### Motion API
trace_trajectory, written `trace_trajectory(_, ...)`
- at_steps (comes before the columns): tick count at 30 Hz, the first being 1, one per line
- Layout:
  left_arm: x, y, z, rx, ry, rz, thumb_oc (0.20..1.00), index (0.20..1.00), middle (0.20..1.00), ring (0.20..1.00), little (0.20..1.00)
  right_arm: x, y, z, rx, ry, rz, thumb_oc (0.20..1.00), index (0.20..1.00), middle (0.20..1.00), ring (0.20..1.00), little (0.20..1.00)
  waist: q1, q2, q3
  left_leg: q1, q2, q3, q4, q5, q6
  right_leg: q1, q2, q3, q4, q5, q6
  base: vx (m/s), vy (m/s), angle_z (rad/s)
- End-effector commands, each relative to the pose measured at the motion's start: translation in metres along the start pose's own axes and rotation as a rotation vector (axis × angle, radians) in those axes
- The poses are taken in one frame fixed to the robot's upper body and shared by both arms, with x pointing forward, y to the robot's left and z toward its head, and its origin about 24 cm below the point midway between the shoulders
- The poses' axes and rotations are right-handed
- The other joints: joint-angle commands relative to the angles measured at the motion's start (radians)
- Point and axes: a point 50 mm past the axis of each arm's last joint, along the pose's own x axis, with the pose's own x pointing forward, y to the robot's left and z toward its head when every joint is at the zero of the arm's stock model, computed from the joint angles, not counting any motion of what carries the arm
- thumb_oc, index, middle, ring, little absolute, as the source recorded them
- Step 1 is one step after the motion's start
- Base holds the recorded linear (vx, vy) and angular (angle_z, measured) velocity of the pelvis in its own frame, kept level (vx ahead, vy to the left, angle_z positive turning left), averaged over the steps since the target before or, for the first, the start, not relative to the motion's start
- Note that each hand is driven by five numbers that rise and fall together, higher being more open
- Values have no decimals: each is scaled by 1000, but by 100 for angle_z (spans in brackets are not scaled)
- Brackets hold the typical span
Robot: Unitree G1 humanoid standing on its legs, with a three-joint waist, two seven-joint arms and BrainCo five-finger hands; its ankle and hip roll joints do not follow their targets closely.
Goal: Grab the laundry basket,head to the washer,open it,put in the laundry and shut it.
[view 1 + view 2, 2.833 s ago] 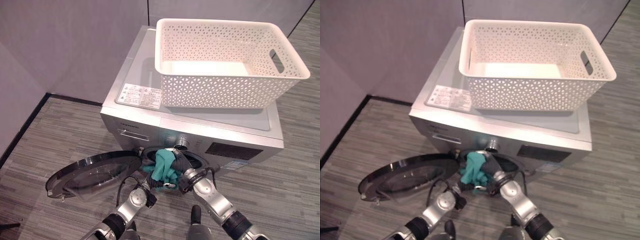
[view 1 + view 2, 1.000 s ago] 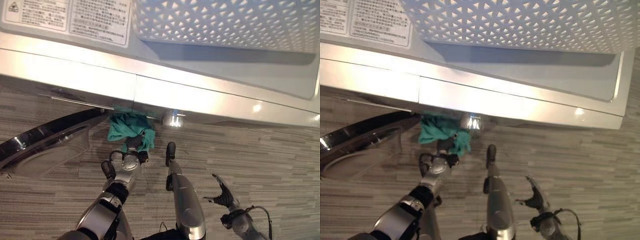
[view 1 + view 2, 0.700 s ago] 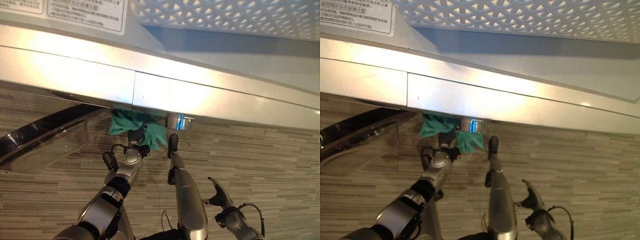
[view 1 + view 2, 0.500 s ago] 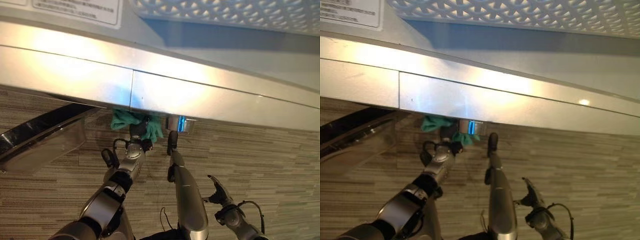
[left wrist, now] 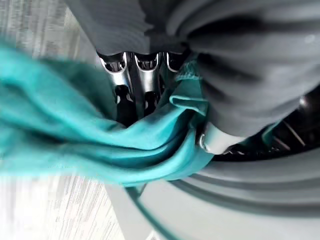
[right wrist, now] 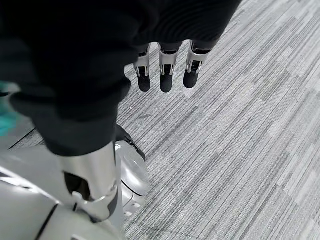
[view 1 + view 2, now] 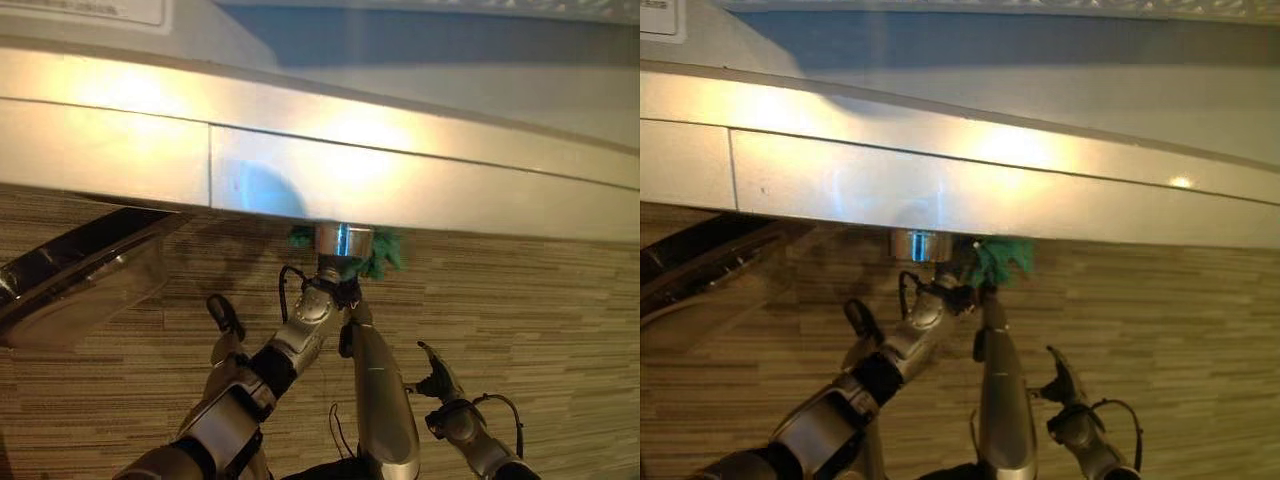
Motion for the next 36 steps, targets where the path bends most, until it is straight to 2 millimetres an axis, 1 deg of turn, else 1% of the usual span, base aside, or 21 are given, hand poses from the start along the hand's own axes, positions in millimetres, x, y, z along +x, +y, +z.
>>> trace_trajectory(1,30,-15,50,-90,-187,89,200,200,200,200,200,-9,5,-3,2,-21,28,1000,1000,1000,1000,1000,-30,-4,-5,14,74,-21,84,-88,-34,-98,-2,-20,44,15,39,31,-1,-3)
trace_trajectory(4,56,15,99,-43,-303,228,200,200,200,200,200,-6,-1,6,-22,-79,34,1000,1000,1000,1000,1000,-58,-23,-14,8,88,-11,87,-92,-41,-118,15,-6,42,22,41,37,3,-14)
trace_trajectory(5,56,16,100,-44,-306,229,200,200,200,200,200,-5,-2,6,-24,-81,33,1000,1000,1000,1000,1000,-60,-23,-13,7,88,-10,88,-92,-41,-119,15,-5,42,22,41,64,-5,-25)
trace_trajectory(6,65,33,136,-41,-401,287,200,200,200,200,200,-4,-8,14,-12,-125,27,1000,1000,1000,1000,1000,-76,-31,-19,1,97,-3,85,-91,-46,-136,28,1,41,26,43,74,-18,-29)
trace_trajectory(10,61,44,188,-24,-594,298,200,200,200,200,200,-4,-13,22,44,-160,15,1000,1000,1000,1000,1000,-82,-29,-26,-20,118,7,67,-80,-52,-170,47,-6,36,24,46,82,-39,-21)
trace_trajectory(14,62,54,210,32,-650,345,200,200,200,200,200,-3,-14,27,76,-178,12,1000,1000,1000,1000,1000,-87,-32,-28,-35,133,10,62,-74,-57,-193,57,-11,40,21,46,54,-42,-8)
trace_trajectory(17,64,67,240,60,-693,403,200,200,200,200,200,-3,-16,29,92,-189,14,1000,1000,1000,1000,1000,-97,-33,-35,-49,143,9,58,-69,-62,-213,68,-11,42,22,46,58,-27,2)
trace_trajectory(18,64,59,274,43,-752,377,200,200,200,200,200,-4,-18,27,81,-186,22,1000,1000,1000,1000,1000,-106,-30,-45,-56,148,8,55,-66,-65,-223,74,-14,40,24,48,52,-12,1)
trace_trajectory(19,65,59,276,43,-754,375,200,200,200,200,200,-3,-18,29,82,-189,21,1000,1000,1000,1000,1000,-106,-30,-43,-58,148,8,54,-65,-65,-225,74,-14,40,24,47,67,-21,-2)
trace_trajectory(20,61,46,306,24,-824,325,200,200,200,200,200,-5,-18,23,77,-171,29,1000,1000,1000,1000,1000,-111,-23,-54,-62,150,6,52,-60,-68,-228,79,-17,38,25,49,0,0,0)
trace_trajectory(21,61,45,308,23,-825,322,200,200,200,200,200,-4,-19,24,78,-173,28,1000,1000,1000,1000,1000,-110,-23,-52,-64,151,5,52,-60,-68,-229,79,-17,38,25,48,46,-19,-2)
trace_trajectory(24,42,4,346,-127,-985,160,200,200,200,200,200,-4,-23,17,83,-138,17,1000,1000,1000,1000,1000,-107,-4,-66,-73,150,-2,47,-49,-70,-238,80,-23,38,23,49,43,-24,6)
trace_trajectory(25,32,-8,355,-154,-1039,99,429,429,429,429,429,-5,-22,16,97,-131,14,1000,1000,1000,1000,1000,-105,4,-71,-73,148,-2,43,-47,-70,-237,80,-26,37,23,50,25,-7,14)
trace_trajectory(26,32,-9,354,-154,-1039,99,561,561,561,561,561,-6,-23,15,98,-130,13,1000,1000,1000,1000,1000,-104,6,-72,-74,148,-3,42,-46,-70,-237,80,-27,37,23,50,24,3,12)
trace_trajectory(27,27,-21,350,-92,-1065,64,1000,1000,1000,1000,1000,-8,-24,13,102,-126,13,1000,1000,1000,1000,1000,-97,17,-83,-71,145,-5,35,-42,-70,-230,78,-31,30,23,48,15,3,7)
trace_trajectory(29,41,-20,335,120,-982,82,1000,1000,1000,1000,1000,-8,-31,12,94,-128,8,1000,1000,1000,1000,1000,-88,29,-93,-70,141,-7,36,-39,-69,-223,77,-33,27,23,46,6,3,2)
trace_trajectory(30,56,-8,322,281,-876,133,1000,1000,1000,1000,1000,-7,-36,13,94,-135,3,1000,1000,1000,1000,1000,-82,38,-97,-70,137,-9,40,-37,-68,-219,76,-35,26,24,44,0,0,0)
trace_trajectory(32,85,43,291,787,-576,272,1000,1000,1000,1000,1000,-1,-45,12,97,-112,-16,1000,1000,1000,1000,1000,-62,62,-108,-76,130,-20,54,-37,-64,-206,66,-40,27,24,40,-40,17,-1)
trace_trajectory(33,85,42,291,791,-577,271,1000,1000,1000,1000,1000,-1,-45,12,98,-112,-16,1000,1000,1000,1000,1000,-62,61,-107,-77,130,-21,56,-38,-64,-206,66,-41,27,24,40,-52,5,4)
trace_trajectory(34,90,62,272,1020,-452,320,1000,1000,1000,1000,1000,0,-41,15,108,-116,0,1000,1000,1000,1000,1000,-55,64,-109,-82,129,-25,64,-40,-62,-200,63,-45,29,23,38,-25,2,4)
trace_trajectory(36,92,71,258,1116,-375,321,1000,1000,1000,1000,1000,0,-40,15,111,-116,9,1000,1000,1000,1000,1000,-52,63,-109,-87,129,-28,71,-44,-61,-198,62,-48,31,21,37,-36,-1,3)
